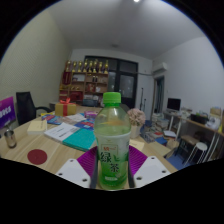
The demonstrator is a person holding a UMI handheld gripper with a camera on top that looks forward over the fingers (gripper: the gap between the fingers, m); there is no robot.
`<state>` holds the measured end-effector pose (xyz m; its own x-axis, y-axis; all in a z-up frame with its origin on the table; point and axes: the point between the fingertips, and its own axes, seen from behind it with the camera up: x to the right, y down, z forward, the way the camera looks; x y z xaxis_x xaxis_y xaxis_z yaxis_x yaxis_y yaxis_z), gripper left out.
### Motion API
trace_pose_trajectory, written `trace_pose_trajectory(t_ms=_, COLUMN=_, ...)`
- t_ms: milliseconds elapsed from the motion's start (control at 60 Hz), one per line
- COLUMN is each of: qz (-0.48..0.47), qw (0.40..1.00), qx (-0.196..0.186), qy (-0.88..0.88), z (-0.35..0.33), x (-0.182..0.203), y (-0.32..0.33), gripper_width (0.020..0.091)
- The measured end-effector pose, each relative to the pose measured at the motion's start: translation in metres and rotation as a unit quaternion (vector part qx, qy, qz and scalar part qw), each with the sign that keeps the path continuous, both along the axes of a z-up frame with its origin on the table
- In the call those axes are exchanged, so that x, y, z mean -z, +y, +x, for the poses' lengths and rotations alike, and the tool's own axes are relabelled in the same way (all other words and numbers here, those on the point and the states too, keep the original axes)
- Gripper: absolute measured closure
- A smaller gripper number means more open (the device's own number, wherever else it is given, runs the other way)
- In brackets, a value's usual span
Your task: Pour water
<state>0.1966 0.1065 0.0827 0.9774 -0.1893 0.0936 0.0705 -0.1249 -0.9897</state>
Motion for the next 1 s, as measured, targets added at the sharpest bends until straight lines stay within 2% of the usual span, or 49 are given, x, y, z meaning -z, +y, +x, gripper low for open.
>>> trace_pose_trajectory(t_ms=33, qz=-0.002, qw=1.0, qx=-0.005, qy=-0.021, z=-0.007, x=-0.005, y=-0.001, gripper_width=0.0702)
trace_pose_trajectory(t_ms=67, qz=-0.003, qw=0.999, qx=-0.01, qy=-0.051, z=-0.015, x=-0.014, y=-0.003, gripper_width=0.0681)
trace_pose_trajectory(t_ms=83, qz=-0.006, qw=0.997, qx=-0.013, qy=-0.07, z=-0.02, x=-0.018, y=-0.004, gripper_width=0.0733)
trace_pose_trajectory(t_ms=250, qz=-0.012, qw=0.954, qx=-0.055, qy=-0.295, z=-0.101, x=-0.078, y=-0.006, gripper_width=0.0734)
trace_pose_trajectory(t_ms=350, qz=-0.012, qw=0.881, qx=-0.084, qy=-0.465, z=-0.167, x=-0.107, y=0.0, gripper_width=0.0733)
trace_pose_trajectory(t_ms=467, qz=-0.01, qw=0.764, qx=-0.095, qy=-0.638, z=-0.231, x=-0.123, y=0.006, gripper_width=0.0731)
trace_pose_trajectory(t_ms=583, qz=-0.022, qw=0.645, qx=-0.092, qy=-0.758, z=-0.286, x=-0.103, y=0.03, gripper_width=0.0738)
trace_pose_trajectory(t_ms=683, qz=-0.013, qw=0.512, qx=-0.093, qy=-0.854, z=-0.313, x=-0.106, y=0.04, gripper_width=0.073)
trace_pose_trajectory(t_ms=733, qz=0.001, qw=0.462, qx=-0.08, qy=-0.883, z=-0.328, x=-0.103, y=0.024, gripper_width=0.0731)
trace_pose_trajectory(t_ms=767, qz=0.004, qw=0.435, qx=-0.09, qy=-0.896, z=-0.332, x=-0.104, y=0.034, gripper_width=0.0734)
trace_pose_trajectory(t_ms=883, qz=-0.006, qw=0.381, qx=-0.092, qy=-0.92, z=-0.332, x=-0.101, y=0.046, gripper_width=0.0733)
trace_pose_trajectory(t_ms=1000, qz=-0.005, qw=0.369, qx=-0.1, qy=-0.924, z=-0.33, x=-0.097, y=0.049, gripper_width=0.0732)
